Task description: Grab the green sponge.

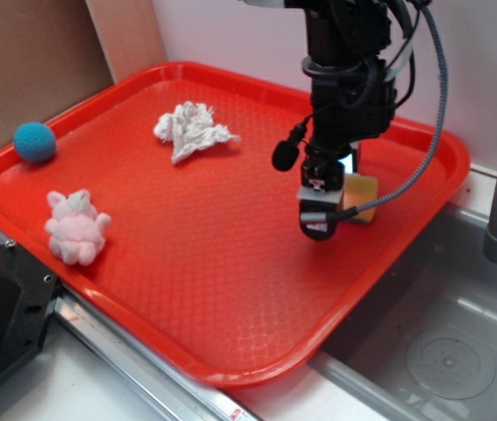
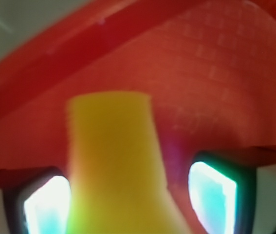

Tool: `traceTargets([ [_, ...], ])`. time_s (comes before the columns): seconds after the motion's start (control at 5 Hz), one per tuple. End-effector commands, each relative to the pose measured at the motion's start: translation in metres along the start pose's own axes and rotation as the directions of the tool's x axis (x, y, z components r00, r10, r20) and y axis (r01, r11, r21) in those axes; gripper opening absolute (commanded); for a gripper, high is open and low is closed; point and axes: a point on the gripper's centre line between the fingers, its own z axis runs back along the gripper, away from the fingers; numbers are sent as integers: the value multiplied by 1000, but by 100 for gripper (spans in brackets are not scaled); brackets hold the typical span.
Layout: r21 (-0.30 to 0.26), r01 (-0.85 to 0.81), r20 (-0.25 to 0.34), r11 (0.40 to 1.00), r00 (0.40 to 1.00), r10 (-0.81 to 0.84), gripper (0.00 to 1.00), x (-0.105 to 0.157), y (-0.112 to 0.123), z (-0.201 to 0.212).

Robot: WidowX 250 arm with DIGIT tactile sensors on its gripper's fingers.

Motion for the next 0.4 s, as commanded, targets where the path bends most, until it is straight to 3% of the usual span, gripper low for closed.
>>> traceTargets([
  [0.0, 54, 13, 8, 998, 1000, -14, 0, 9, -5, 6],
  [0.2, 81, -71, -25, 994, 997, 73, 0, -1, -2, 22],
])
